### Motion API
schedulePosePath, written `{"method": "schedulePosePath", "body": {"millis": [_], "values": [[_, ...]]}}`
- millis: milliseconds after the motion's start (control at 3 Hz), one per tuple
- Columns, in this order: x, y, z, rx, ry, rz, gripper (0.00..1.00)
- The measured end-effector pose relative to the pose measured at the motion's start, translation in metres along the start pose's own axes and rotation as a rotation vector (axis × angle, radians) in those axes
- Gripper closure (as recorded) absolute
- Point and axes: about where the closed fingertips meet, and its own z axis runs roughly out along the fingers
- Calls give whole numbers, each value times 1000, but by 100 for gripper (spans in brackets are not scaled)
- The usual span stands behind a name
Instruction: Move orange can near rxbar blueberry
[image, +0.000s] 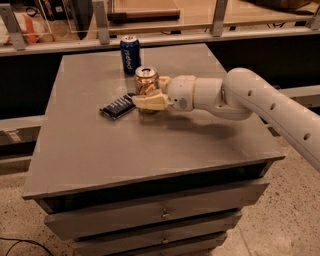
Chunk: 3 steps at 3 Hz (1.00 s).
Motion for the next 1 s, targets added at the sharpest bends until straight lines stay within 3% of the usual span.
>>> {"method": "schedulePosePath", "body": {"millis": [1000], "values": [[10, -10, -11, 77, 26, -18, 12]]}}
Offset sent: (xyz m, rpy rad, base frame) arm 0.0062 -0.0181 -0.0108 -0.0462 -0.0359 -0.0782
